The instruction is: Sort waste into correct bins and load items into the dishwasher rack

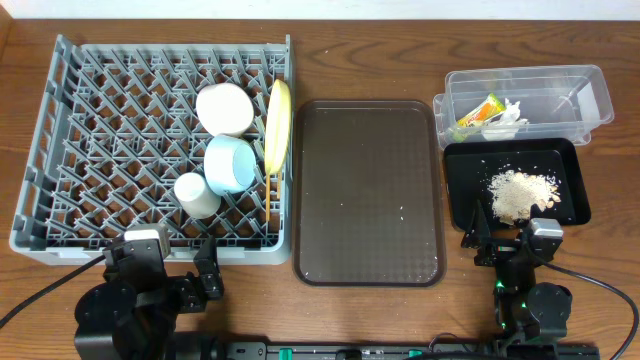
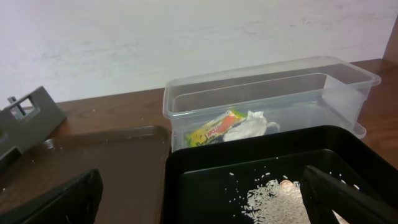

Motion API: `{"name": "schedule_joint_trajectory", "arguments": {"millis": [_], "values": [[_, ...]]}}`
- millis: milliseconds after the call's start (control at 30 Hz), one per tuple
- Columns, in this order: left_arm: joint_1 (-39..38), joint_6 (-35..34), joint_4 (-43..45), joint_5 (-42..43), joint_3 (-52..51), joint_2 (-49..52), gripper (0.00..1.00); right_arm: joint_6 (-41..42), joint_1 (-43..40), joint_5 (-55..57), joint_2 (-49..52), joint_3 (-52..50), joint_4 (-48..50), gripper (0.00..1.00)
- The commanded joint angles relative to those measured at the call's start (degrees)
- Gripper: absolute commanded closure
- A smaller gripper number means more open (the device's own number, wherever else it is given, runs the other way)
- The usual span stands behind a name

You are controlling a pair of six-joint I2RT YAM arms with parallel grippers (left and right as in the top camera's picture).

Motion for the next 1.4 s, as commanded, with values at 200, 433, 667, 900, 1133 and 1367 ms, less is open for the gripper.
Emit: {"name": "schedule_joint_trajectory", "arguments": {"millis": [200,433,667,900,1133,1367], "values": [[-0.2,2.3,0.3,-4.1,-5.9,-4.2,0.04,-1.0,-0.1,0.0,-0.4,-0.1,-0.2,0.01],[-0.2,0.6,14.9,-4.2,-23.7,-13.8,0.04,-1.0,-0.1,0.0,-0.4,-0.1,-0.2,0.01],[-0.2,-2.3,31.6,-4.2,-37.3,-19.7,0.04,-1.0,-0.1,0.0,-0.4,-0.1,-0.2,0.01],[-0.2,-1.8,51.4,-4.2,-45.5,-19.7,0.04,-1.0,-0.1,0.0,-0.4,-0.1,-0.2,0.01],[-0.2,1.8,60.0,-4.2,-49.9,-19.7,0.04,-1.0,-0.1,0.0,-0.4,-0.1,-0.2,0.01],[-0.2,2.0,53.0,-3.8,-49.9,-19.6,0.04,-1.0,-0.1,0.0,-0.4,-0.1,-0.2,0.01]]}}
